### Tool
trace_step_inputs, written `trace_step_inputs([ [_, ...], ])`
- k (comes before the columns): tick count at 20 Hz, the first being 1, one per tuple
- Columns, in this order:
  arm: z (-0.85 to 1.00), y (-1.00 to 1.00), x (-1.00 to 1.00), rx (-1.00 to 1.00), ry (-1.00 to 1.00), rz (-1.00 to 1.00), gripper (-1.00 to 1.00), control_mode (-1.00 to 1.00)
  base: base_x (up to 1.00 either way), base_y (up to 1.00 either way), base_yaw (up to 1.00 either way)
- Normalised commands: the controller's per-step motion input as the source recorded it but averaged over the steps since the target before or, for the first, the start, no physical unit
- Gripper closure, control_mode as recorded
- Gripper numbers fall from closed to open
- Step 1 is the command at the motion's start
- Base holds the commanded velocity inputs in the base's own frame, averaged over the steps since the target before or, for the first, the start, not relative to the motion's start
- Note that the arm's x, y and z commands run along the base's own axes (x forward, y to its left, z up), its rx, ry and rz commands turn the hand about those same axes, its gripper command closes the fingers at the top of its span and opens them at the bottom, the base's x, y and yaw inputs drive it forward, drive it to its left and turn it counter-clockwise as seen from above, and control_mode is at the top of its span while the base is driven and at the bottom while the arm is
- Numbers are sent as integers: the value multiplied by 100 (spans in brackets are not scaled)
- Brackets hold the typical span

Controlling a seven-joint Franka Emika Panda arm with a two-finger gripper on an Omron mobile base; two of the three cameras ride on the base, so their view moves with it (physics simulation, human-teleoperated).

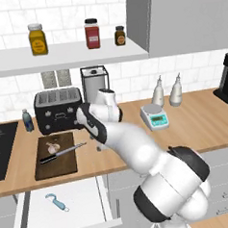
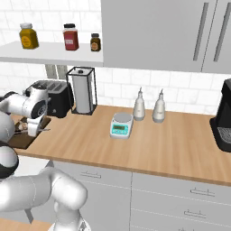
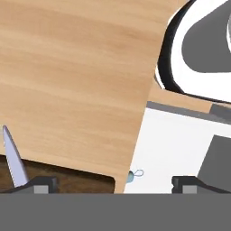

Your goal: Place the appropriate cutting tool for cutting the garlic skin on the cutting board.

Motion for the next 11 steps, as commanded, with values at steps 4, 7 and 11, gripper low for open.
trace_step_inputs([
  [4,13,-78,-24,8,-15,-5,-100,-100,0,0,0],
  [7,25,-72,-29,8,-20,-5,-100,-100,0,0,0],
  [11,50,-49,-33,4,-17,-6,-100,-100,0,0,0],
])
